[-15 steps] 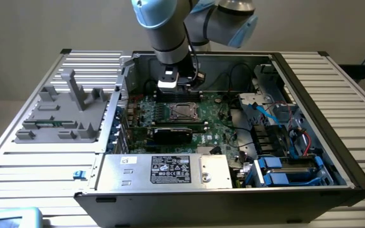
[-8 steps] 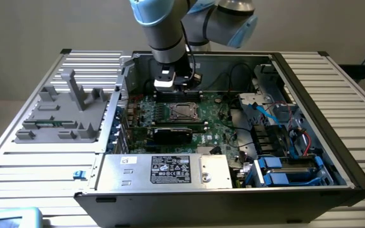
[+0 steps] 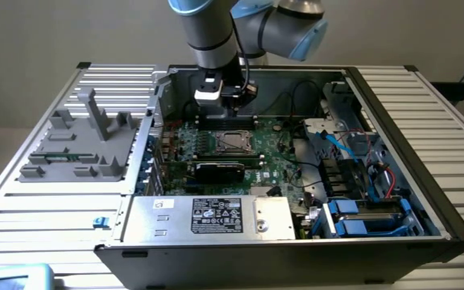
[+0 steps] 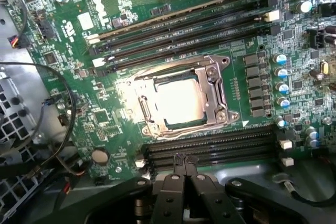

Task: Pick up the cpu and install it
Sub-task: 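Install the first cpu locking lever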

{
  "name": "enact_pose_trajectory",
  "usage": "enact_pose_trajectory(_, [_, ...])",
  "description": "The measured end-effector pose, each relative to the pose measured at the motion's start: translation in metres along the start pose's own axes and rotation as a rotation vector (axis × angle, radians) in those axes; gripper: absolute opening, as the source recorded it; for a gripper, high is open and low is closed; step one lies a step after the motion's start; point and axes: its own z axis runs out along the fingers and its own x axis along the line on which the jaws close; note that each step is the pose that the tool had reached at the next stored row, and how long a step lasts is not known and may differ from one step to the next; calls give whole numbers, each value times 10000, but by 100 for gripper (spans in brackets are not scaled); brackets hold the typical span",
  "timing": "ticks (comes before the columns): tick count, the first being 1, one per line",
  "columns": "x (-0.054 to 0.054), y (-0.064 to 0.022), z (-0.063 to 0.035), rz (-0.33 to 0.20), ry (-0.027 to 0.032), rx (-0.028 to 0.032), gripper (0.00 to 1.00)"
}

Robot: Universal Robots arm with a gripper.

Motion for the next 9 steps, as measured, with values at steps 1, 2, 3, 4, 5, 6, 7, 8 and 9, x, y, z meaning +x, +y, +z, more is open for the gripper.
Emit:
enact_pose_trajectory(1, [4, -8, -30, 2, -8, -8, 11])
enact_pose_trajectory(2, [9, -16, -58, 3, -14, -18, 11])
enact_pose_trajectory(3, [12, -22, -77, 4, -20, -31, 11])
enact_pose_trajectory(4, [14, -25, -92, 1, -25, -58, 11])
enact_pose_trajectory(5, [16, -28, -99, -5, -28, -91, 11])
enact_pose_trajectory(6, [16, -30, -103, -5, -51, -140, 11])
enact_pose_trajectory(7, [17, -30, -105, 1, -109, -211, 11])
enact_pose_trajectory(8, [16, -30, -105, 6, -129, -230, 11])
enact_pose_trajectory(9, [16, -30, -105, 6, -129, -230, 11])
